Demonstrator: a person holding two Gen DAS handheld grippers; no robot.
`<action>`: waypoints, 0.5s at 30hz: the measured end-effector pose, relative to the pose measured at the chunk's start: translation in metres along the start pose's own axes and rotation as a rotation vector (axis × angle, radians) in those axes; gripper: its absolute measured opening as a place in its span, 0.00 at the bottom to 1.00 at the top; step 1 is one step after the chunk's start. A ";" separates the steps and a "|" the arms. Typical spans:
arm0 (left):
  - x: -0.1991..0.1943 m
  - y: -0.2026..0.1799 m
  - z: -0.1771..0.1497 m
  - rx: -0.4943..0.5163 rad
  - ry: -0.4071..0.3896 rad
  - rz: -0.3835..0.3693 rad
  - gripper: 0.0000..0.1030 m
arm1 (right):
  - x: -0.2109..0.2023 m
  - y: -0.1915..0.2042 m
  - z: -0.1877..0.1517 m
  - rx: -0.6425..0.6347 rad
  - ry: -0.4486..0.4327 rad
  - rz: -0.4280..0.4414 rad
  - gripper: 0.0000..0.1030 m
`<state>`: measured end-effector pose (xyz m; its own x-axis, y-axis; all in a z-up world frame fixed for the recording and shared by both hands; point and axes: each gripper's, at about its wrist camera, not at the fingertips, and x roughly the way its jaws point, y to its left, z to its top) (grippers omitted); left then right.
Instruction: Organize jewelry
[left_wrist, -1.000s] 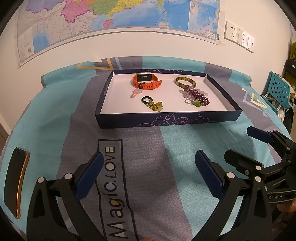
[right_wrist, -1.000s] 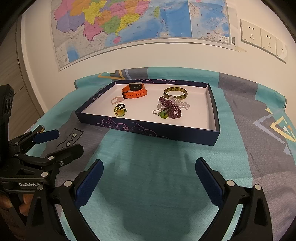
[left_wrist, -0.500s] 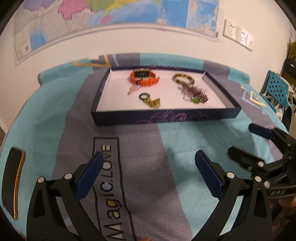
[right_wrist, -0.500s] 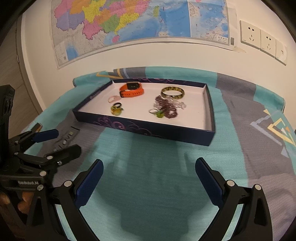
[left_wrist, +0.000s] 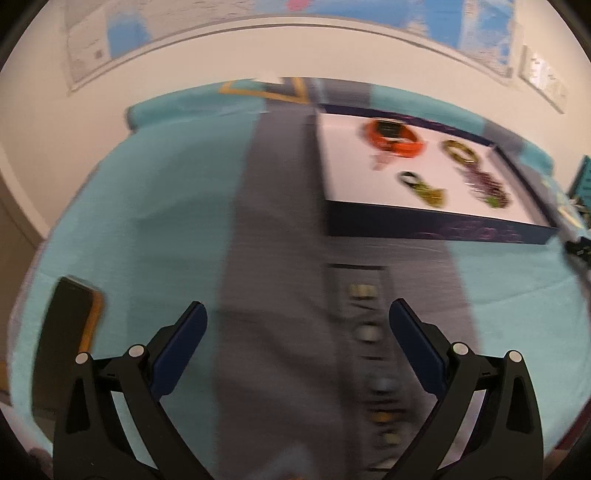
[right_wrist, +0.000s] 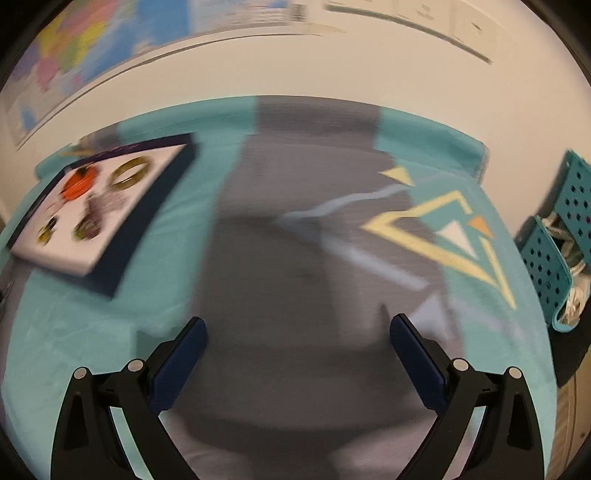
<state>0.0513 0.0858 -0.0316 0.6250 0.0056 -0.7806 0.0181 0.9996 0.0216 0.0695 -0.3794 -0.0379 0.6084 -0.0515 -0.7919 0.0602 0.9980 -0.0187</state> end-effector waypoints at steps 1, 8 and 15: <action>0.002 0.005 0.001 -0.002 0.007 0.008 0.94 | 0.003 -0.006 0.003 0.008 0.003 -0.006 0.93; 0.017 0.030 0.009 -0.011 0.025 0.034 0.96 | 0.013 -0.024 0.013 0.010 0.010 0.008 0.95; 0.028 0.036 0.017 -0.007 0.029 0.019 0.96 | 0.011 -0.021 0.012 0.010 0.010 0.007 0.95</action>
<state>0.0831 0.1219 -0.0420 0.6027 0.0255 -0.7976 0.0012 0.9995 0.0328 0.0842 -0.4014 -0.0388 0.6010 -0.0442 -0.7980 0.0636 0.9979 -0.0074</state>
